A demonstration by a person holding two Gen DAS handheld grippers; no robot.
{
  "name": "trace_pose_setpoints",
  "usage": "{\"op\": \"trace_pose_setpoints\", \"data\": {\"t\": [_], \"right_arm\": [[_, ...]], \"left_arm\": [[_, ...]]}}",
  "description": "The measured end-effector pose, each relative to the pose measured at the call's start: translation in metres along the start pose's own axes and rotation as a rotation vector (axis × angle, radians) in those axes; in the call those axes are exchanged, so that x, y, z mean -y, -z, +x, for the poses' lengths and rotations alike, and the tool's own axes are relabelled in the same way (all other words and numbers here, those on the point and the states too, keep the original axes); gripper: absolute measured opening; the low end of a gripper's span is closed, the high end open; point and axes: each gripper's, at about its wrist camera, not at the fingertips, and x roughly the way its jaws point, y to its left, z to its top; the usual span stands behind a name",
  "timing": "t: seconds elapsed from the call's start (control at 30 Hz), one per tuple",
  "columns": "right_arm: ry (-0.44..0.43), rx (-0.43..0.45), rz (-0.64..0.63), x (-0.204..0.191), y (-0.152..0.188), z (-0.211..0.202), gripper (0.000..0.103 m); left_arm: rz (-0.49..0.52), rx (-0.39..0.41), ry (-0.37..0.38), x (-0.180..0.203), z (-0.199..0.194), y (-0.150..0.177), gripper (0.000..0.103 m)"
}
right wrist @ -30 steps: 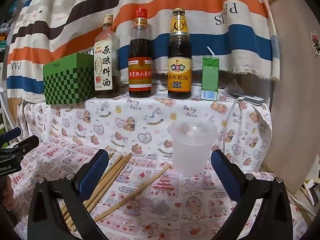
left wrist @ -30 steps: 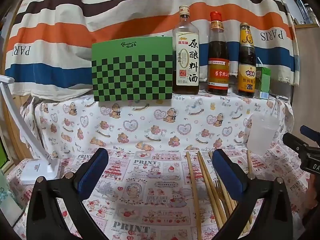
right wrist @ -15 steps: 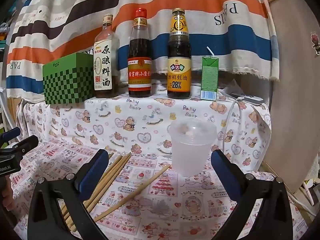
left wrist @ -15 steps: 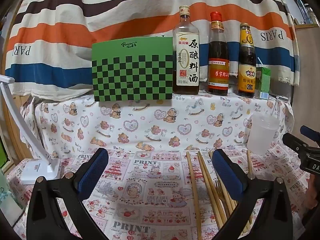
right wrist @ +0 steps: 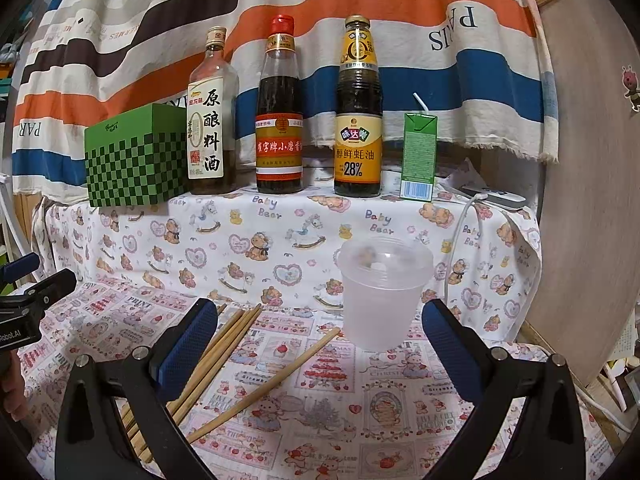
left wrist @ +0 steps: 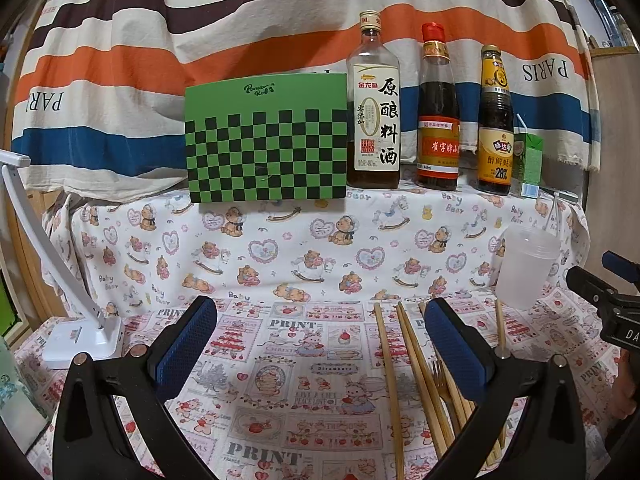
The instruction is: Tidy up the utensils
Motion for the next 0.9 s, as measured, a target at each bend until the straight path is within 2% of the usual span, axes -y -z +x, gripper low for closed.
{"op": "trace_pose_setpoints", "data": {"t": [0.5,0.9], "right_arm": [[0.032,0.000,0.007,0.0022,0.0007,0.0003,0.103],[0.022,-0.001,0.006,0.0029,0.0010,0.0006,0.103]], "left_arm": [[-0.001,0.000,-0.003,-0.0021,0.0014,-0.0003,0.103],[0.000,-0.001,-0.003,-0.0020,0.0014,-0.0003,0.103]]}}
